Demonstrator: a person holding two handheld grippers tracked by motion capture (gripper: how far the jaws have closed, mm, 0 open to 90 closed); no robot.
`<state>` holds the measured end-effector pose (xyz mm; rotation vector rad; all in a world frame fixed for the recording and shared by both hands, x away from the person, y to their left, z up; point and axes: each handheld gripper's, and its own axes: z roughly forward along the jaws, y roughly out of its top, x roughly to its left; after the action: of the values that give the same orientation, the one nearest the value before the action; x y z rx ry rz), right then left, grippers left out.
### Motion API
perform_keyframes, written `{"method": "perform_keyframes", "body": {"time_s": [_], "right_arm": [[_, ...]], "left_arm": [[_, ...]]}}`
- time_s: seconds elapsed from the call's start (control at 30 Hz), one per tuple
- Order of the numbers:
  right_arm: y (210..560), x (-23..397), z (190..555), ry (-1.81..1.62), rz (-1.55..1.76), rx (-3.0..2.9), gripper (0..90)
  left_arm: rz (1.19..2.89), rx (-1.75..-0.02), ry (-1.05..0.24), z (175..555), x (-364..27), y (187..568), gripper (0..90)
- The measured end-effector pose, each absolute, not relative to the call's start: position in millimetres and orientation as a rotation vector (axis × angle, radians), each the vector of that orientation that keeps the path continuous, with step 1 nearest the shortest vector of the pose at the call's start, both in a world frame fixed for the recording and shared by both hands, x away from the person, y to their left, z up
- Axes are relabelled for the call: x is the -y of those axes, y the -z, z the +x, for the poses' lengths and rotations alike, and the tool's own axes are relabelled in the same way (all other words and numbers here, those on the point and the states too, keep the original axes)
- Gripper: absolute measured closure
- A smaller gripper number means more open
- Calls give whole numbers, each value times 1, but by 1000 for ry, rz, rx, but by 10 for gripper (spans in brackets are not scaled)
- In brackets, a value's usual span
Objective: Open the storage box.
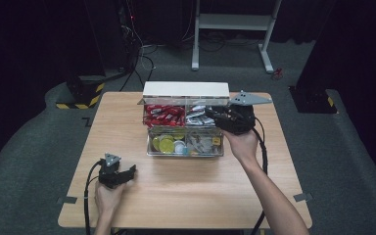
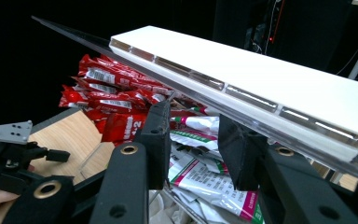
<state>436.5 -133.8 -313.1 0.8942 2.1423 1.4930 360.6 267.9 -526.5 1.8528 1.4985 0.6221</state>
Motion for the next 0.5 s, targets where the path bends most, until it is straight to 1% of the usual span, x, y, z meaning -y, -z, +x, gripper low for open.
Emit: {"method": "perform_keyframes", "body": {"time_s": [0.1,0.13,0.3,0.5], "right_arm": [[314,133,439,-1495,902,-2141,642],[314,133,441,-1498,898,-2138,641],[316,134,444,-1521,911,-2128,641],[315,134,447,-1524,909,-2126,639]], "left_arm": [[1844,-1474,-634,357,-268,524,260],[1831,-1452,-619,355,-266,521,260],[1855,-1407,-613,354,-262,516,246],[1842,-1346,-560,352,-256,507,240]]}}
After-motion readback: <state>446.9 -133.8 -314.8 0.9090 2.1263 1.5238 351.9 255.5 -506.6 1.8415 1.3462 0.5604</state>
